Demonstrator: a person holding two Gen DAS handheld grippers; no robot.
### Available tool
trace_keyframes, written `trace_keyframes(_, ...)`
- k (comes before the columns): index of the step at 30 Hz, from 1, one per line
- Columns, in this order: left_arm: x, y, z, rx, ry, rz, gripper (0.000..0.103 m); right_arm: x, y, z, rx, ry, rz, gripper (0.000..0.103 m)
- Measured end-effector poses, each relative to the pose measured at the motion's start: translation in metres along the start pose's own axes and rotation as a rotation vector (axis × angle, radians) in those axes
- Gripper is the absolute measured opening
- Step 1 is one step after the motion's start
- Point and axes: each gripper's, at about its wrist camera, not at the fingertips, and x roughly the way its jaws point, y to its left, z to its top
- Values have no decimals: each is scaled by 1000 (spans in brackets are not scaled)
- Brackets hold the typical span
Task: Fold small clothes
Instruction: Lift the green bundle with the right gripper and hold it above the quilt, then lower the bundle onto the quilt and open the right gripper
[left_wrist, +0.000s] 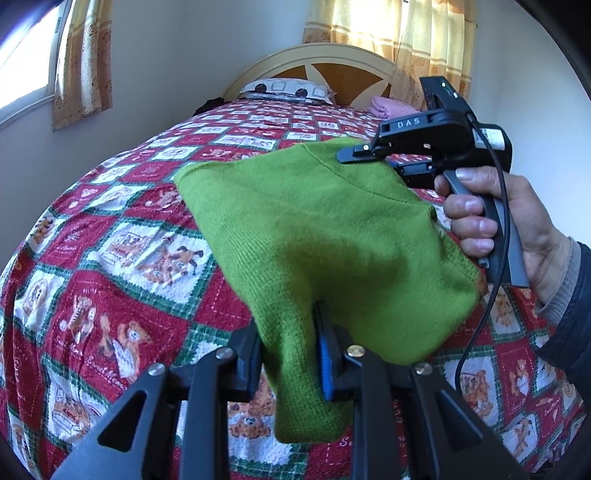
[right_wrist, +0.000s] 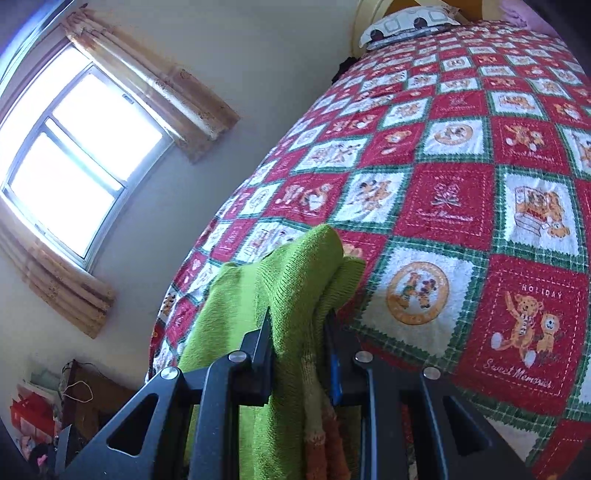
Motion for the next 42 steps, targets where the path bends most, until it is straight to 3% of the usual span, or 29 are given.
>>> trace_keyframes(5, 5, -2, -4, 6, 10, 25, 41, 15, -16, -4, 6, 18, -65, 23)
trace_keyframes(9, 4, -3, -5, 13, 9, 34, 46, 19, -31, -8, 48, 23, -48, 26)
trace_keyframes(16, -11, -11, -3, 71, 1, 79, 52, 9, -21, -9, 5, 0, -76, 29)
trace_keyframes(17, -14, -11, -2, 74, -7, 79, 54, 6, -19, -9, -3, -8, -81, 29)
trace_keyframes(20, -31, -9, 4, 87, -68, 114, 73, -16, -13, -11, -18, -61, -94, 31)
trace_keyframes(24, -30, 2, 21, 81, -116, 157, 77, -52, -1, -20, -20, -129, -44, 46)
trace_keyframes(27, -18, 14, 33, 48, -139, 180, 77, -73, 17, -34, -76, -145, 10, 48)
trace_keyframes(31, 11, 30, 40, 12, -100, 231, 77, -69, 33, -62, -137, -56, 100, 48)
trace_keyframes(34, 24, 36, 33, 7, -63, 248, 79, -51, 28, -81, -148, 19, 73, 48)
trace_keyframes(37, 28, 40, 27, -2, -60, 264, 89, -36, 17, -93, -139, 77, 60, 48)
trace_keyframes(42, 33, 48, 24, -36, -76, 277, 103, -32, 16, -95, -134, 48, 57, 48)
